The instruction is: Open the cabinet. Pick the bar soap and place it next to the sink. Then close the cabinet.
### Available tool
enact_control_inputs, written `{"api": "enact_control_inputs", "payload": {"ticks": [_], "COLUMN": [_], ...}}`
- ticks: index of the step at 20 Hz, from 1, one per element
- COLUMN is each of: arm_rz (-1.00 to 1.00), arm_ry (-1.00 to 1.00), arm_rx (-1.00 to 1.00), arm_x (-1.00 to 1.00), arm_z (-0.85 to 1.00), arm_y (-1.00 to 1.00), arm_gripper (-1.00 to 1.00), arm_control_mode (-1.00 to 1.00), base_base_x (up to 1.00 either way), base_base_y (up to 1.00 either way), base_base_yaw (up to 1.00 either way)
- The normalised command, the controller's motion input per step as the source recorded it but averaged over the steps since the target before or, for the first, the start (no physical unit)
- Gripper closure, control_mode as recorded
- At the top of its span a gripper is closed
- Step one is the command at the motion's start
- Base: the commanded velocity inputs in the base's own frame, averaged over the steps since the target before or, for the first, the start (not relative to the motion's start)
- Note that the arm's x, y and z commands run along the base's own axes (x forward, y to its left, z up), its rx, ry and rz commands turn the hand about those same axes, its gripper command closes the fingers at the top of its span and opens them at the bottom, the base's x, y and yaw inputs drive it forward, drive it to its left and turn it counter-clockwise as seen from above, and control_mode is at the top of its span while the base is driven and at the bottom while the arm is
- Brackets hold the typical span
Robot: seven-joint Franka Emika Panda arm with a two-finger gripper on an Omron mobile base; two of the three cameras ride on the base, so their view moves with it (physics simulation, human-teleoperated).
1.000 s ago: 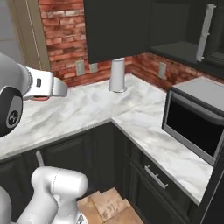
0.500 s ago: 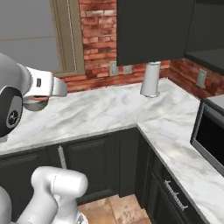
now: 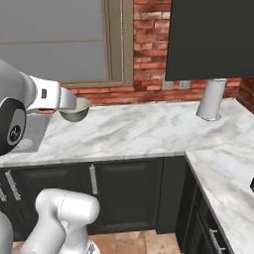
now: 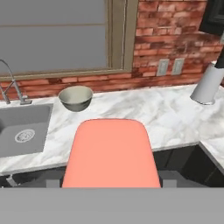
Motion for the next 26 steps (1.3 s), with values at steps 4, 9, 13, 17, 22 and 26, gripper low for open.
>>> {"api": "enact_control_inputs", "payload": {"ticks": [4,9,13,17,22,26], "arm_rz": [0.00,0.00,0.00,0.00,0.00,0.00], "arm_ry": [0.00,0.00,0.00,0.00,0.00,0.00], "arm_rx": [0.00,0.00,0.00,0.00,0.00,0.00], "arm_x": [0.00,0.00,0.00,0.00,0.00,0.00], "arm_z": [0.00,0.00,0.00,0.00,0.00,0.00], "arm_y": [0.00,0.00,0.00,0.00,0.00,0.00], "arm_gripper": [1.00,1.00,1.00,1.00,1.00,1.00], "arm_control_mode": [1.00,1.00,1.00,1.00,1.00,1.00], "base_base_x": [0.00,0.00,0.04,0.14,0.40,0.47], "base_base_y": [0.23,0.28,0.44,0.69,0.78,0.17], "base_base_yaw": [0.34,0.26,0.13,0.07,0.01,0.14]}}
